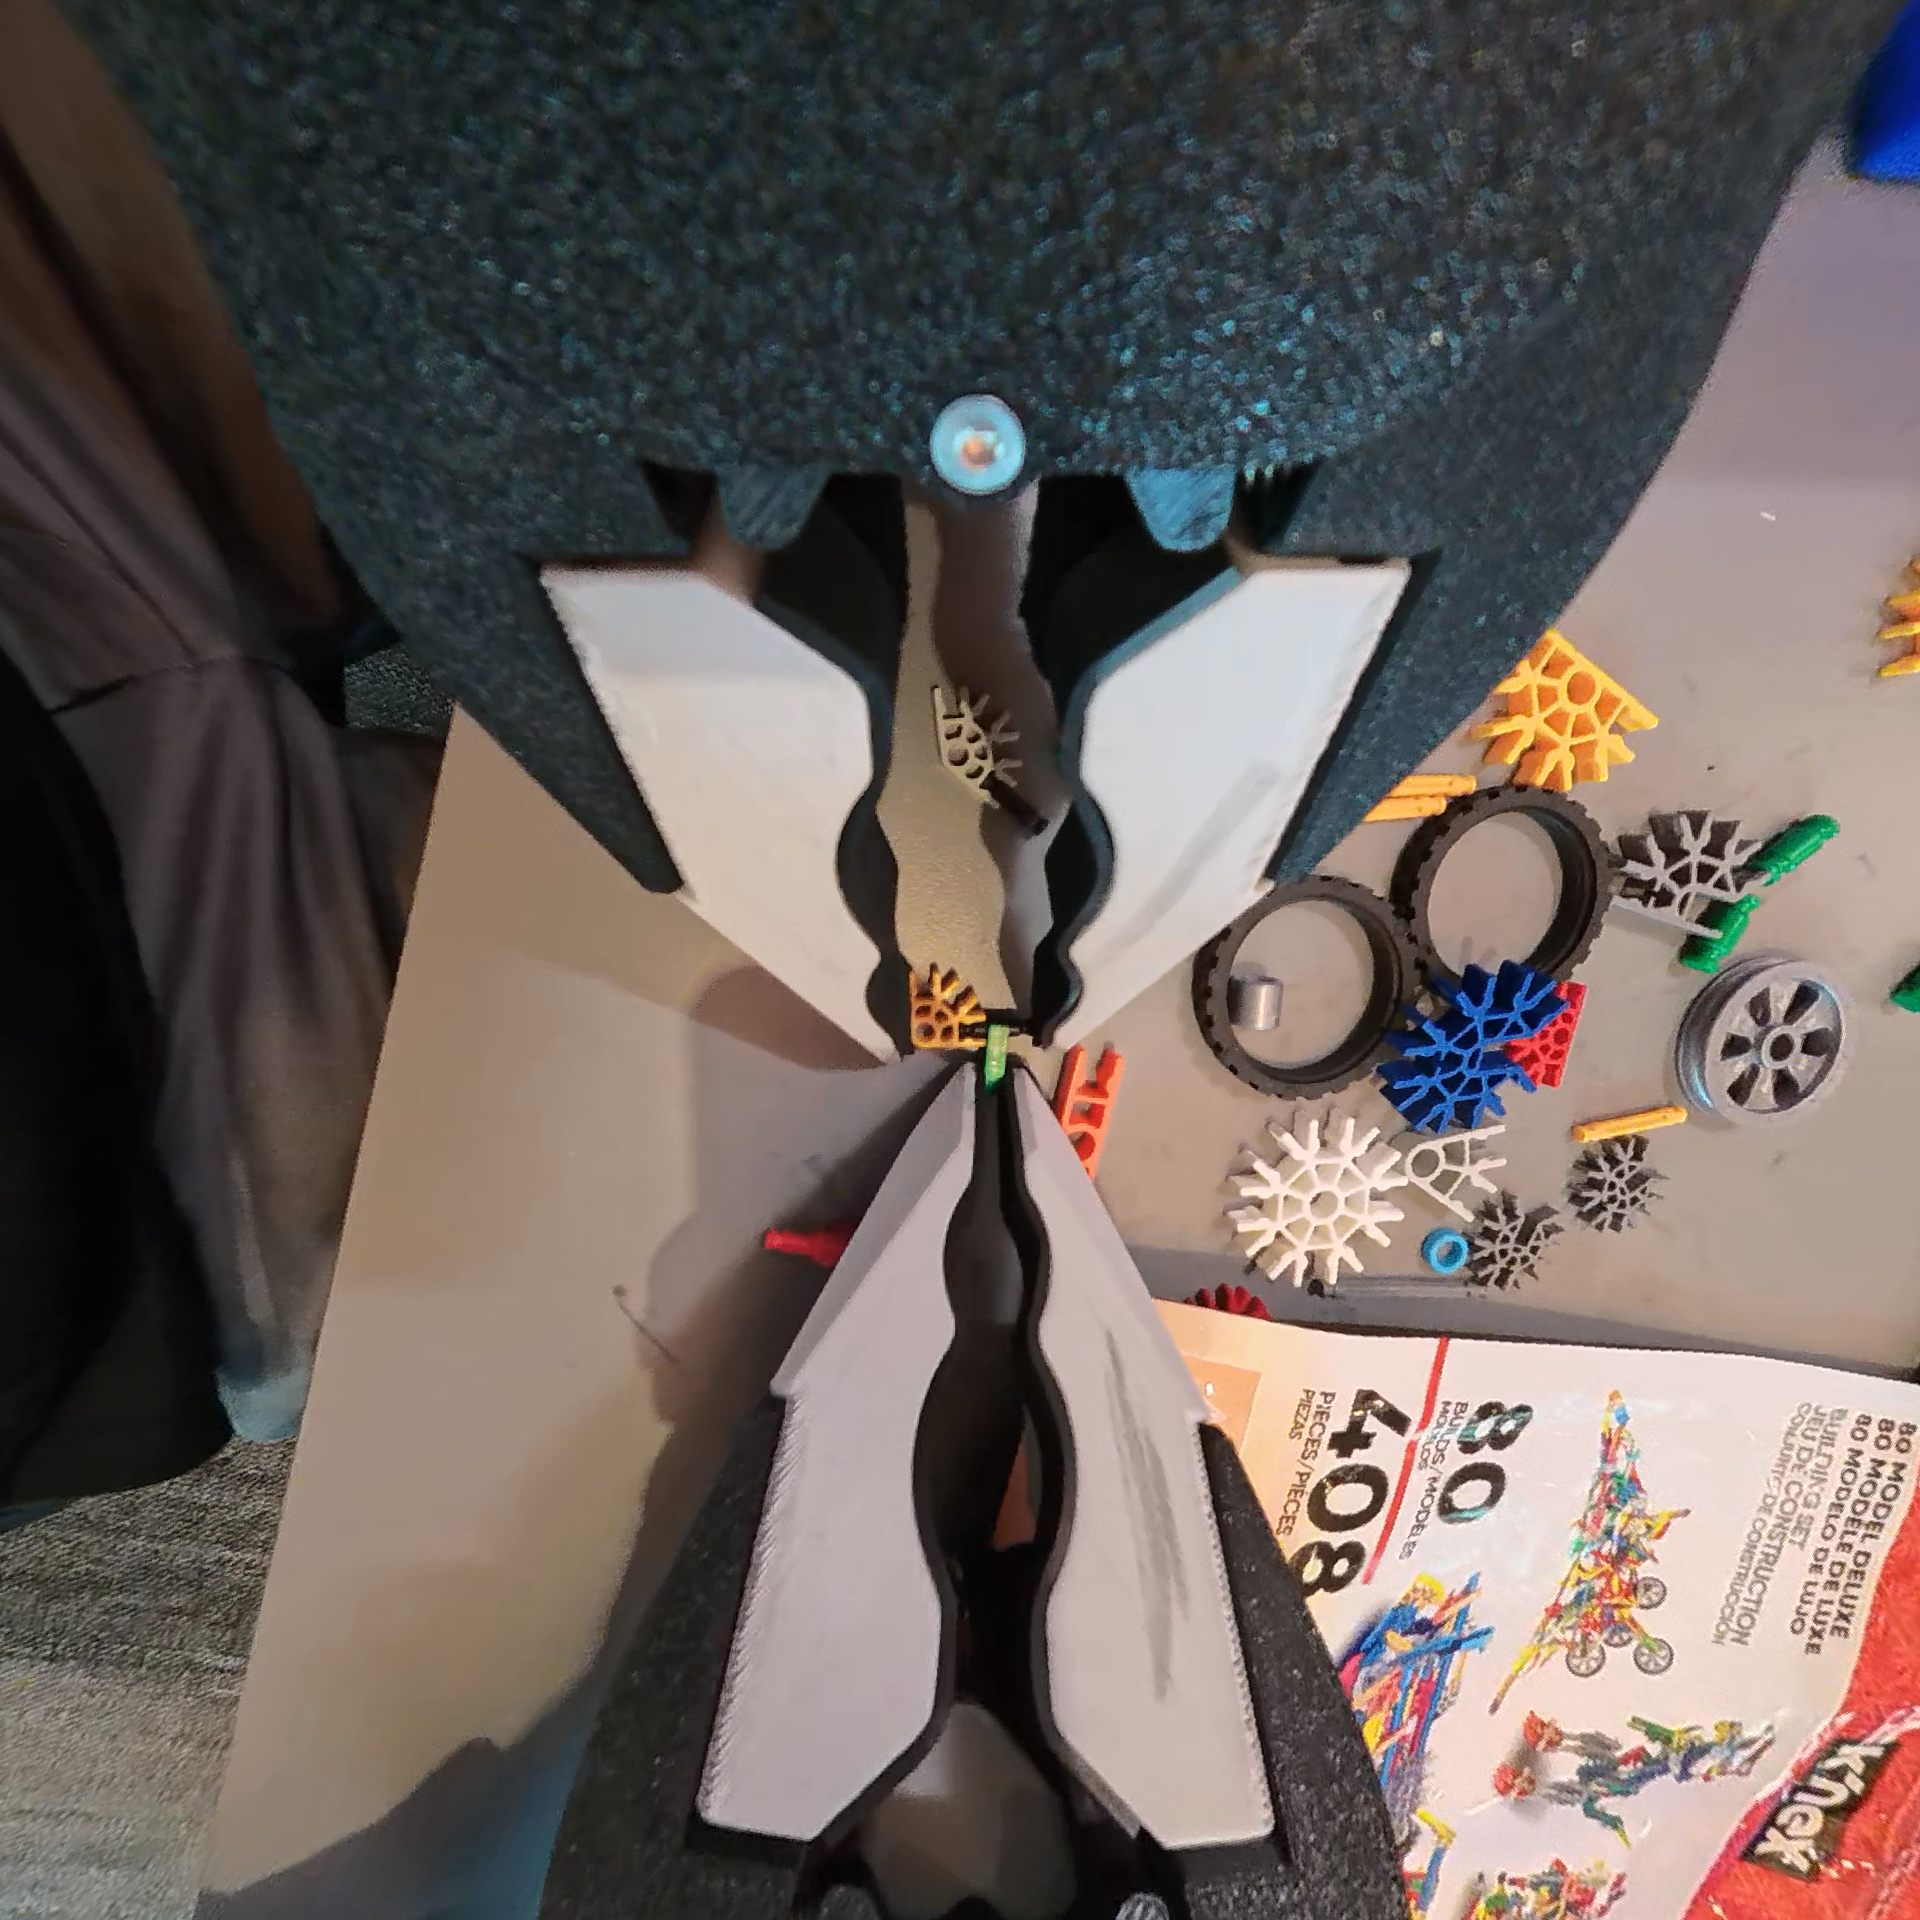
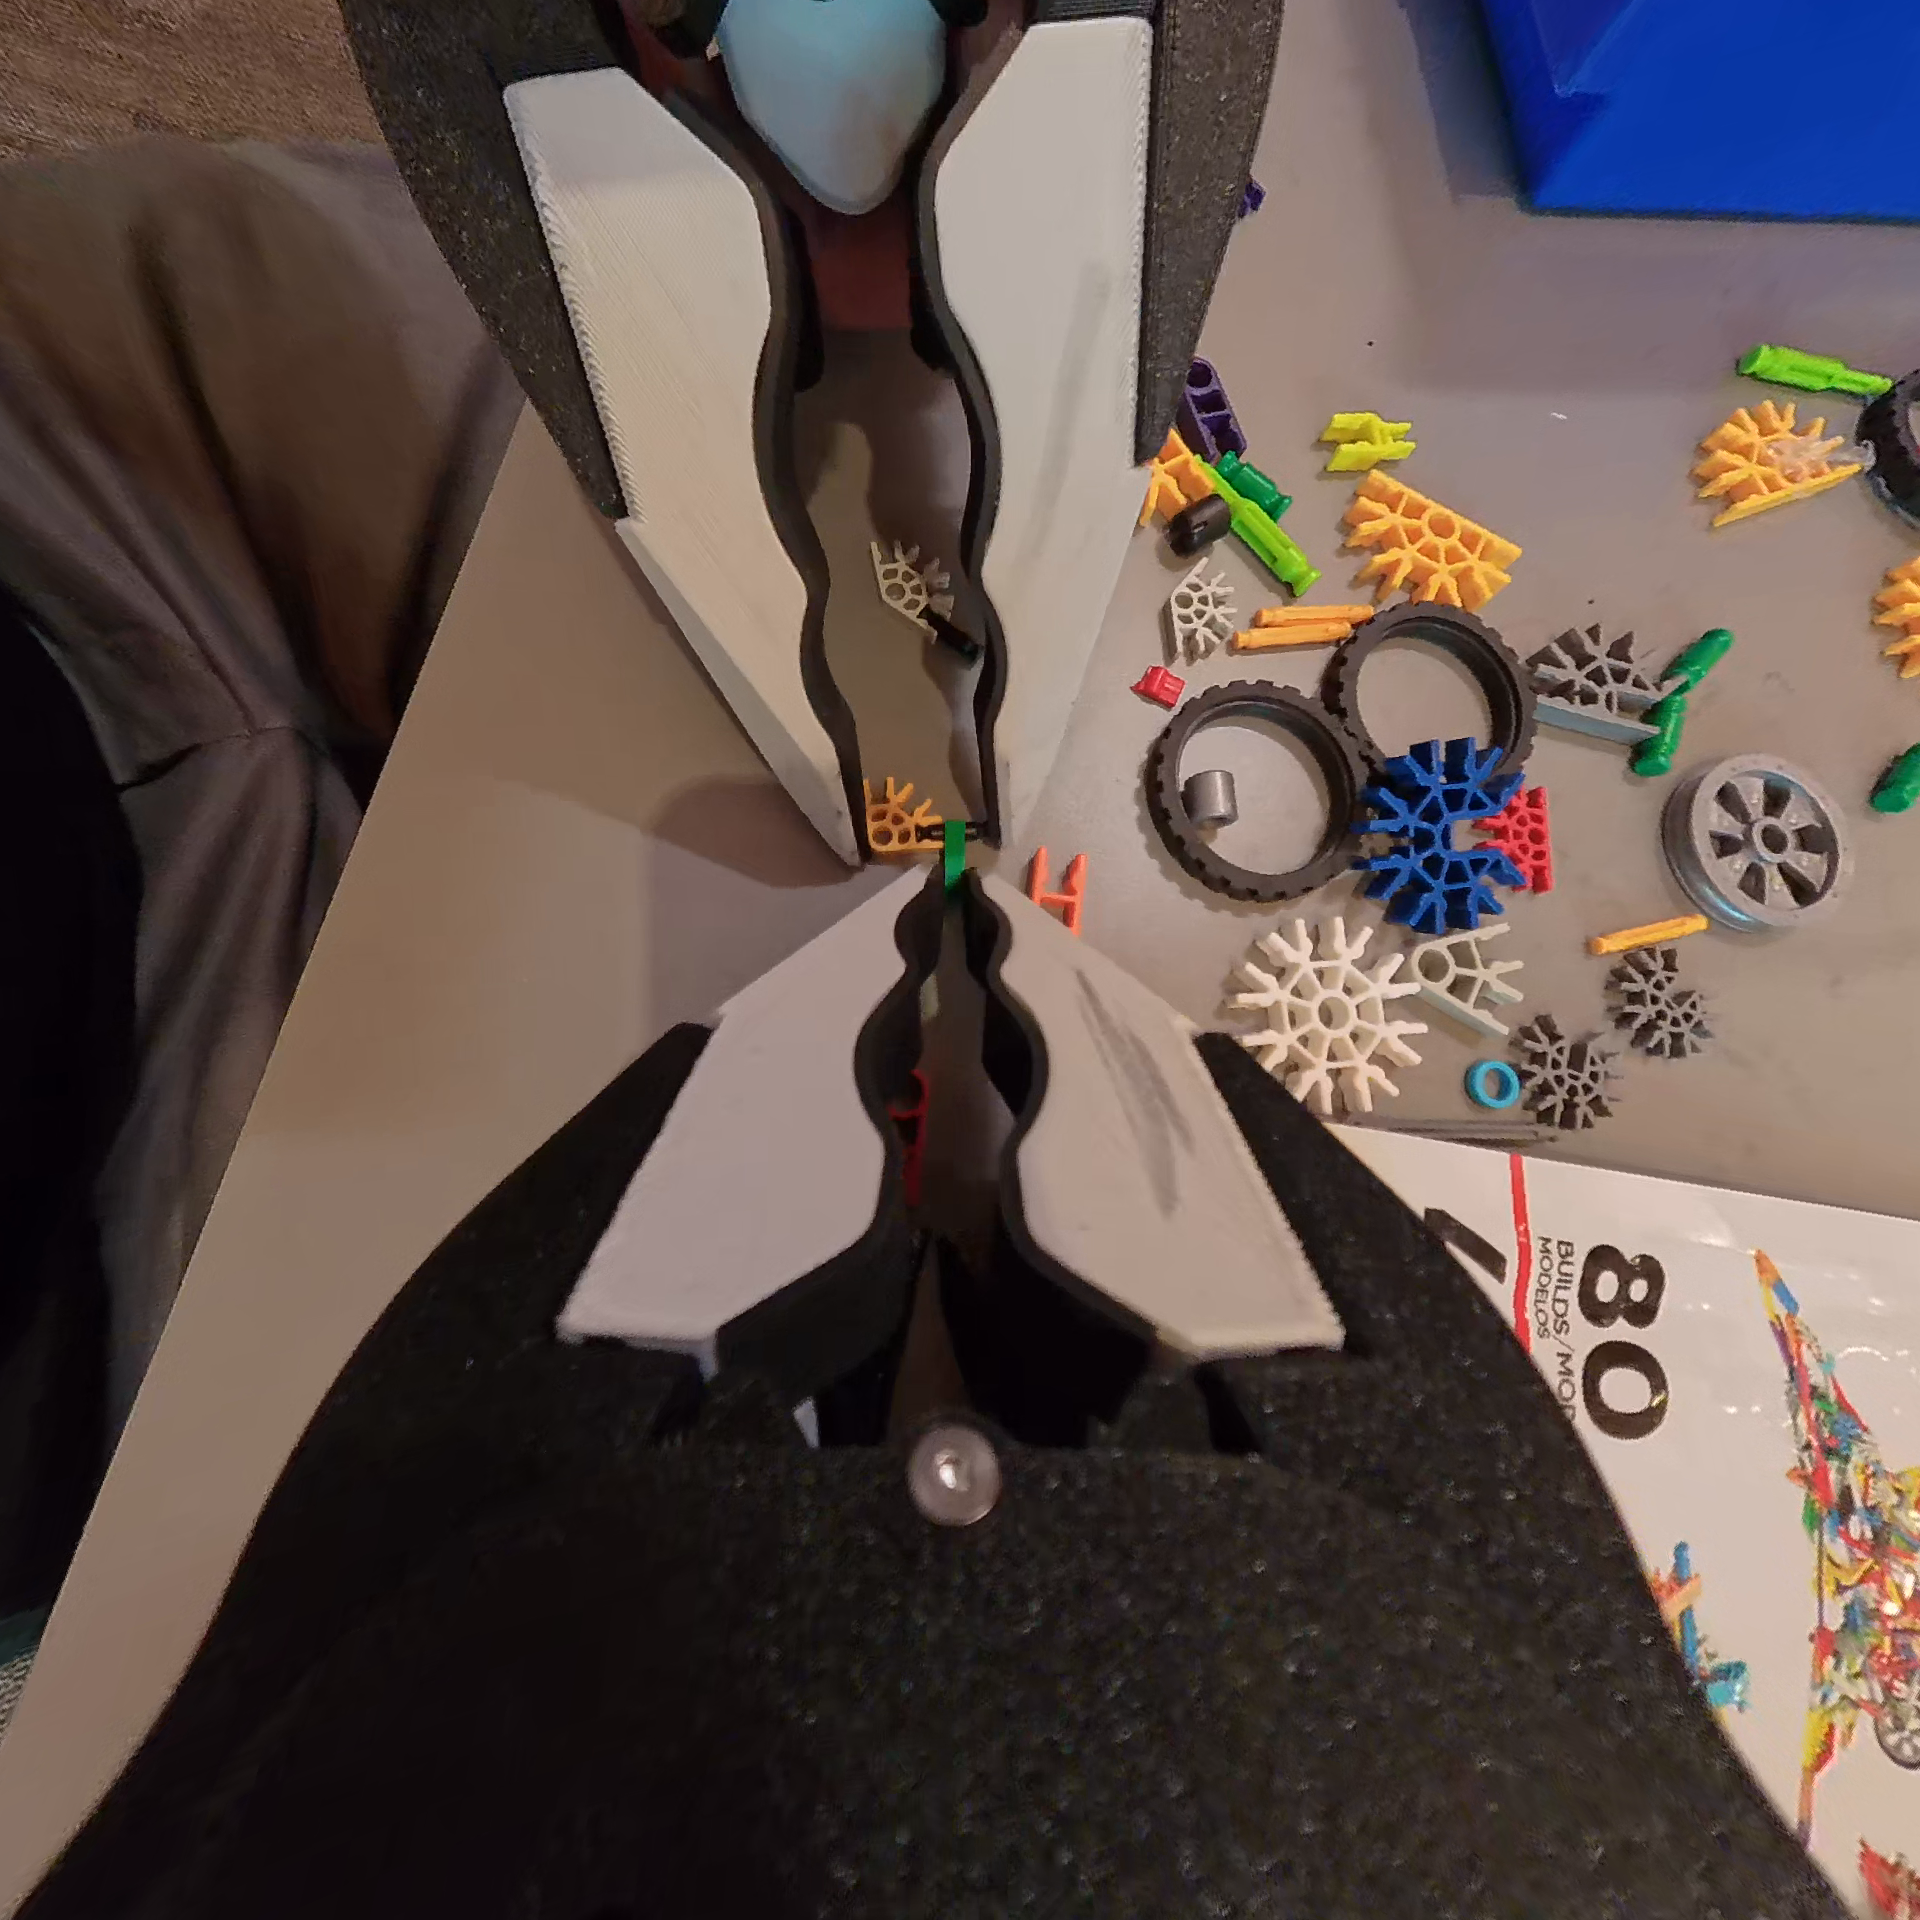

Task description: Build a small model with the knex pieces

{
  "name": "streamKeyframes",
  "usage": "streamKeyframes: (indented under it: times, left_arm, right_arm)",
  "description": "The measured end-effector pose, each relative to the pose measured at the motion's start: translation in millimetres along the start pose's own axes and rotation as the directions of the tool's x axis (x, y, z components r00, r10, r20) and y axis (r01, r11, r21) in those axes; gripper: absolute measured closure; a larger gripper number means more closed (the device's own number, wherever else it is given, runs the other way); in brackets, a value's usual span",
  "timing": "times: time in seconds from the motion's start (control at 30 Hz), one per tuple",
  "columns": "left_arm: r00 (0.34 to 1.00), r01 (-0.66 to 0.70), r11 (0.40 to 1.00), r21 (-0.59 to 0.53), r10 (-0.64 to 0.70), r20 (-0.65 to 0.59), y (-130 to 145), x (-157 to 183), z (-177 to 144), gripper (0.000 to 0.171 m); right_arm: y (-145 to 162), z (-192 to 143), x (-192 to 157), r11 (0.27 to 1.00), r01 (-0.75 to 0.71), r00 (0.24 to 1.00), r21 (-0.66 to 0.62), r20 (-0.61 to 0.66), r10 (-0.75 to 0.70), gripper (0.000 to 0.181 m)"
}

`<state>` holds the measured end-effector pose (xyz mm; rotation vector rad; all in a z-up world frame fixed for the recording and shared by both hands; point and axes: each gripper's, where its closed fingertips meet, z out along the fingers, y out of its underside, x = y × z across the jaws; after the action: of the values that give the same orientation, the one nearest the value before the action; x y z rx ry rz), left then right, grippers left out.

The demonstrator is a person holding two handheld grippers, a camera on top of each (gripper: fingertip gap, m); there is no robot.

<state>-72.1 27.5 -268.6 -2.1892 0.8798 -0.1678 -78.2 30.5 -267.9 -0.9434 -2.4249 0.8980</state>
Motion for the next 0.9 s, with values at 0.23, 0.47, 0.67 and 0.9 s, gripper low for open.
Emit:
streamKeyframes:
  times: [0.23, 0.47, 0.67, 0.9]
  left_arm:
    - [1.0, 0.001, 1.0, 0.013, -0.001, -0.004, -0.2, 0.1, 0.2, 0.15]
    - [1.0, 0.008, 1.0, 0.017, -0.008, 0.006, -0.5, -1.5, 0.5, 0.15]
    - [0.998, 0.001, 1.0, 0.019, -0.002, 0.061, -0.3, -5.5, -2.0, 0.143]
    - [0.997, 0.022, 1.0, 0.002, -0.023, 0.069, 4.8, -1.7, -6.2, 0.15]
  right_arm:
    - [-0.5, 0.8, 0.0, 0.998, 0.058, 0.998, -0.016, 0.003, -0.058, 0.181]
    - [-0.1, 0.7, -0.1, 0.998, 0.065, 0.998, -0.015, 0.012, -0.065, 0.181]
    - [0.3, 0.5, -0.3, 0.999, 0.048, 0.999, -0.003, 0.018, -0.048, 0.18]
    - [0.3, 0.5, -0.4, 0.999, 0.046, 0.999, -0.001, 0.017, -0.046, 0.18]
